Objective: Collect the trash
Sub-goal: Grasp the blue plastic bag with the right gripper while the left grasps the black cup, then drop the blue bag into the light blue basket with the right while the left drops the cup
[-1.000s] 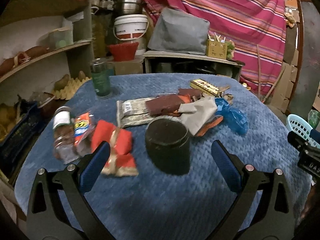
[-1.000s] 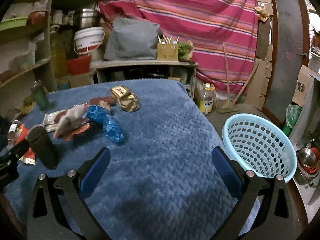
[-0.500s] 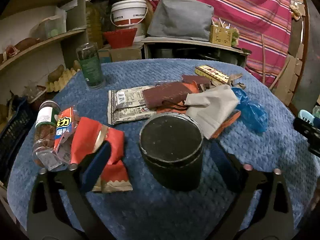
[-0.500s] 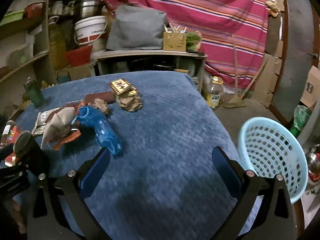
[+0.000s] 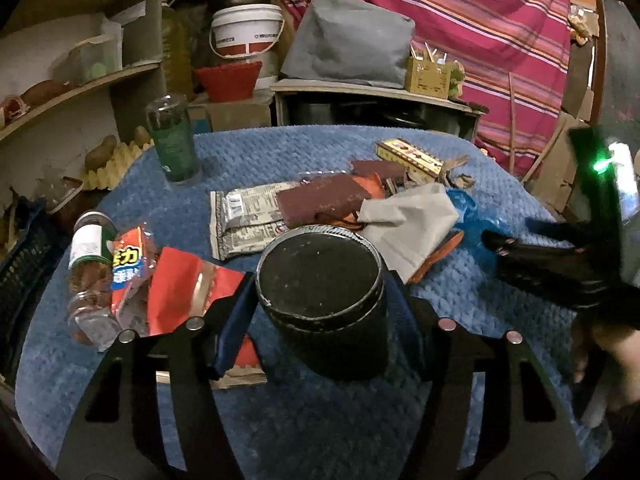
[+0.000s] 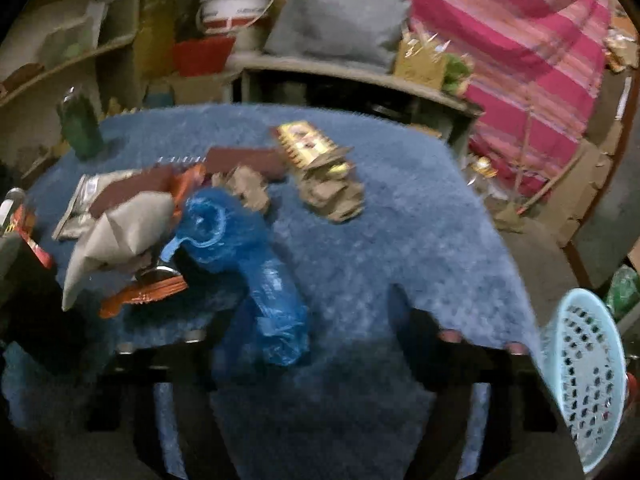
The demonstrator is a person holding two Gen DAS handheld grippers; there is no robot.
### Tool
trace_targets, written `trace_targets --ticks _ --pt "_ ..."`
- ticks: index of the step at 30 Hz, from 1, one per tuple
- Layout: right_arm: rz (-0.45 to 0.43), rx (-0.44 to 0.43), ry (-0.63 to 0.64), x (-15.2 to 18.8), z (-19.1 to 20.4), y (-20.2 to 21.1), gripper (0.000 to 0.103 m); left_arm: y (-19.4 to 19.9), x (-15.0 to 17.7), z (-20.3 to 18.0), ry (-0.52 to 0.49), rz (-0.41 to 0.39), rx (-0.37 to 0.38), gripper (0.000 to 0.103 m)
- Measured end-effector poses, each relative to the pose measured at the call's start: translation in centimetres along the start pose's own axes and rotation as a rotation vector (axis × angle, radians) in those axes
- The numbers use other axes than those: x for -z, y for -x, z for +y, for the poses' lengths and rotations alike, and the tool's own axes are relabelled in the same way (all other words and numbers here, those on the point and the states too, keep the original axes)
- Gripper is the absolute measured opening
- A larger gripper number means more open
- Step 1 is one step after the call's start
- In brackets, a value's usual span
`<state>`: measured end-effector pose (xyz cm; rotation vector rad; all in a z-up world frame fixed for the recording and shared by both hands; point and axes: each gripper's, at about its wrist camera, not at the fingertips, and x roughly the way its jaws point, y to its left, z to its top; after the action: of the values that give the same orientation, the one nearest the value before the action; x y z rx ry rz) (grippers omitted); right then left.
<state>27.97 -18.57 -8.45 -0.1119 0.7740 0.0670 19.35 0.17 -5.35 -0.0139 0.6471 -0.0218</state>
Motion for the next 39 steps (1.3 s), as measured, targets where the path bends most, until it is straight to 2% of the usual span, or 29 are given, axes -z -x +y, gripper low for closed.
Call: trace_targets --ticks 2,5,9,13,19,24,30,35,39 --pt "0.018 -0.057 -0.007 0.0 0.0 -0.4 0.026 0.5 -0.3 0.0 -0.003 -0.009 -0.008 0.063" --pt "-0.002 -0.12 -0.033 0.3 -0.6 0.6 0.012 1.6 -0.9 -0.3 -0.017 -0.033 -0.021 0.063" --pt "-0.052 -0.149 -0.083 0.6 -2.9 3.4 0.011 2.8 -2.0 -0.9 -0.018 -0.059 -0.028 0.063" --pt "-0.093 -0.152 -0.117 0.6 -6.2 6.2 0.011 4.4 -3.2 -2.6 -0.013 -0.087 -0.001 0.063" --pt "-0.149 -0.083 -0.164 1.7 -12.5 11.1 0.011 6.0 -4.4 -7.0 -0.036 -0.119 0.074 0.063" --pt "-0.164 -0.001 -0.22 3.6 -19.1 14.3 0.011 6.5 -5.1 -12.5 -0.061 -0.136 0.176 0.063" --pt "-0.157 0.111 -0.3 6.7 -26.7 16.5 0.011 6.0 -5.1 -20.9 -0.124 -0.128 0.289 0.063" --pt "-0.126 0.189 -0.334 9.0 -31.2 16.6 0.011 4.5 -4.7 -27.2 -0.156 -0.075 0.373 0.063" --pt "-0.11 0.218 -0.372 10.5 -33.7 16.2 0.011 3.4 -4.0 -31.3 -0.199 -0.051 0.41 0.063"
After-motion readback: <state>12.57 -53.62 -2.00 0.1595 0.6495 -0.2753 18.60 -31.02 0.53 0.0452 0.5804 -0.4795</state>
